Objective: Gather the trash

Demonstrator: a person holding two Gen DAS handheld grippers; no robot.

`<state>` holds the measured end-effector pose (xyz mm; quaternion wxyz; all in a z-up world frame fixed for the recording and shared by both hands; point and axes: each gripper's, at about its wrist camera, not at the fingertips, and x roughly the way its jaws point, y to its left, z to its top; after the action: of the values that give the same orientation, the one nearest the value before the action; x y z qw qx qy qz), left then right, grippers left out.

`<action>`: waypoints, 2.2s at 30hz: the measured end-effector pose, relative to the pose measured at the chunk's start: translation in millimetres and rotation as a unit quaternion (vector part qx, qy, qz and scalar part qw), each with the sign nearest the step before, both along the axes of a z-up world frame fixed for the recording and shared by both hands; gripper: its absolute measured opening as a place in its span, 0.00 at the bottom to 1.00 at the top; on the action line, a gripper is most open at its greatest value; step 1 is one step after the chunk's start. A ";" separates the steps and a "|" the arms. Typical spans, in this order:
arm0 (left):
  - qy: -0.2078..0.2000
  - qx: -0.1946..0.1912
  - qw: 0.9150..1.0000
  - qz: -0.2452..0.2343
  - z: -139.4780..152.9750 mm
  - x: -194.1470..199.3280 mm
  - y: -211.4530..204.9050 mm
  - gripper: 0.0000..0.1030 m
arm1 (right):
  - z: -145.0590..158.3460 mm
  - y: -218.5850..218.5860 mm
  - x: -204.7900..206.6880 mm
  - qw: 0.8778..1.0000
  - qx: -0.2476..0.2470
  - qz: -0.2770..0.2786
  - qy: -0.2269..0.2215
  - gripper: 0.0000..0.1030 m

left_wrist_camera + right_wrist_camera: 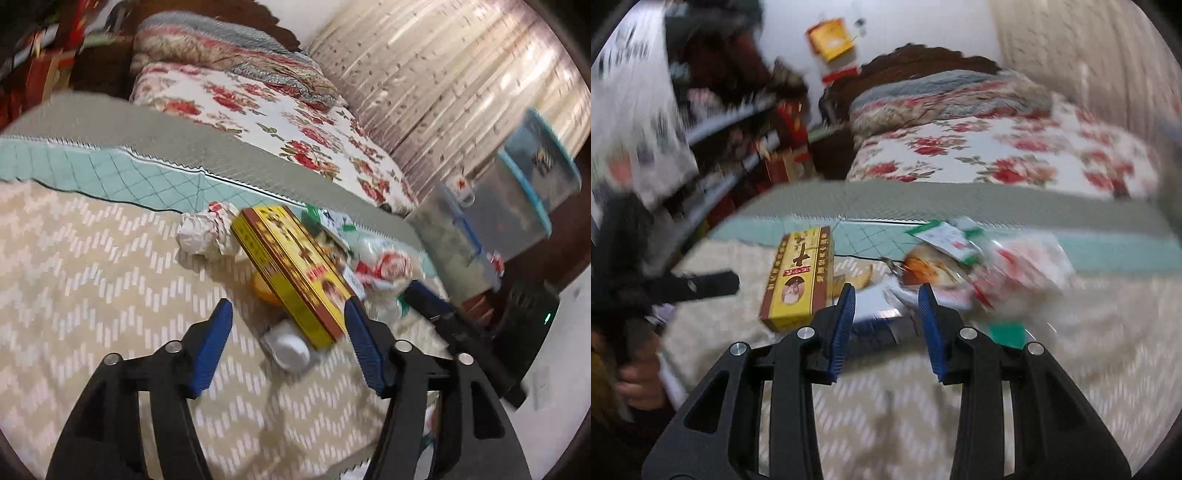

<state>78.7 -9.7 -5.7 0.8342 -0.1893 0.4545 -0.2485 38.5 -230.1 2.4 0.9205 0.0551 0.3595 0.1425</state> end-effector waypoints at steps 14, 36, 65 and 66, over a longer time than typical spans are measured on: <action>0.015 -0.143 0.989 -0.014 -24.7 13.3 57.9 0.22 | 2.7 82.9 11.6 0.993 -0.021 0.109 0.032 0.36; 0.015 -0.115 0.991 0.059 -50.9 -42.2 150.3 0.22 | -43.7 165.3 151.6 0.971 -0.019 0.056 0.232 0.53; -0.044 -0.052 0.961 -0.267 -5.4 -101.1 -117.6 0.21 | -1.2 -134.1 -135.2 0.972 0.071 -0.218 0.052 0.51; -0.039 -0.045 0.960 -0.273 -9.7 -100.8 -126.2 0.21 | -7.6 -140.3 -140.2 0.970 0.072 -0.225 0.056 0.51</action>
<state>-22.1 -135.9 -15.4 0.7428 -0.0854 0.4440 -0.4938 -101.7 -370.3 -5.2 0.9011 0.2087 0.3773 -0.0460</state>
